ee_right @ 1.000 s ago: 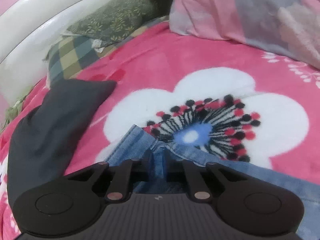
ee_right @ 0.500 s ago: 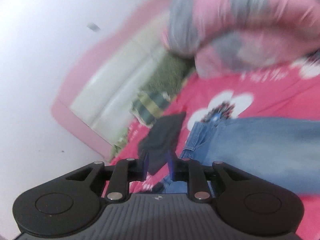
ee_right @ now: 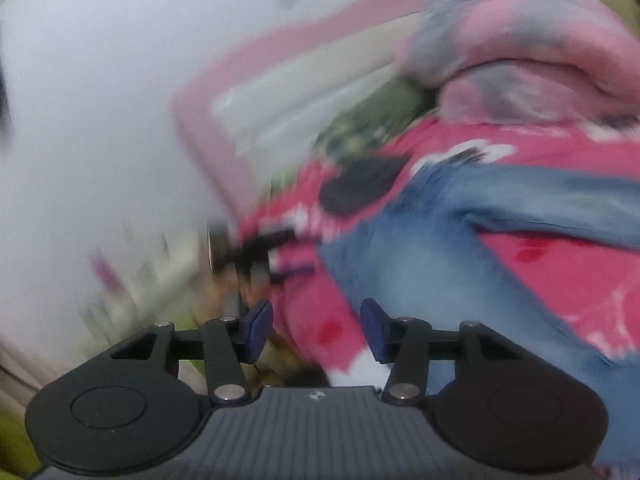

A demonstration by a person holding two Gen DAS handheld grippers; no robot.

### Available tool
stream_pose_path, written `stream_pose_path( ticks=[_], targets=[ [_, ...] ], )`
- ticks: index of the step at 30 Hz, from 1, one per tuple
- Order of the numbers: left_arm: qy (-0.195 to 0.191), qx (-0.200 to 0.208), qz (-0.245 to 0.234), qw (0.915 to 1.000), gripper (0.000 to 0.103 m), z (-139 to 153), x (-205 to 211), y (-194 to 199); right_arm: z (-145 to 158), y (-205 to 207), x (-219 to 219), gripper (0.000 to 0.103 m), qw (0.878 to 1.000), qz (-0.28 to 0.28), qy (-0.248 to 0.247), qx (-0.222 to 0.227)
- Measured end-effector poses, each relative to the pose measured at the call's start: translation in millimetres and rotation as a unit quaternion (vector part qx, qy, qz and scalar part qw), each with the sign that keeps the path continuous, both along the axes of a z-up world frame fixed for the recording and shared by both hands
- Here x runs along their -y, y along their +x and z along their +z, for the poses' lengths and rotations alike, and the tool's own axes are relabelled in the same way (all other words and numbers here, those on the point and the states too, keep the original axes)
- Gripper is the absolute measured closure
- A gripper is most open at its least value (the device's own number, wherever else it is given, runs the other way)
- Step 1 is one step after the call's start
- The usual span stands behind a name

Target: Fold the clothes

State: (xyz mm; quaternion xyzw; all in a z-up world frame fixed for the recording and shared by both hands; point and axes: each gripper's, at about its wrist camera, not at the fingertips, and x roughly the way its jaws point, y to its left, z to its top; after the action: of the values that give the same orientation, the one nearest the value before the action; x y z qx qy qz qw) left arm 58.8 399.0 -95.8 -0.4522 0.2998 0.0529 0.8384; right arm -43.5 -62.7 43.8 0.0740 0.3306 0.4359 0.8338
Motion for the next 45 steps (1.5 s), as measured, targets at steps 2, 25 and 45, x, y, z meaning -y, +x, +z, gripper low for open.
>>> stream_pose_path(
  ticks=[2,25,45],
  targets=[
    [0.043,-0.004,0.002,0.9990,0.039,-1.1,8.6,9.7,-28.4,-6.0,-50.4,0.052,0.993,0.004,-0.090,0.075],
    [0.224,-0.040,-0.022,0.9736,0.091,15.3,8.0,37.4,-138.3,-12.9,-178.5,0.100,0.887,0.040,-0.351,0.298],
    [0.315,0.071,-0.181,0.9290,0.068,50.7,120.2,2.5,-95.2,23.8,-90.2,0.085,0.981,-0.071,-0.153,0.098]
  ],
)
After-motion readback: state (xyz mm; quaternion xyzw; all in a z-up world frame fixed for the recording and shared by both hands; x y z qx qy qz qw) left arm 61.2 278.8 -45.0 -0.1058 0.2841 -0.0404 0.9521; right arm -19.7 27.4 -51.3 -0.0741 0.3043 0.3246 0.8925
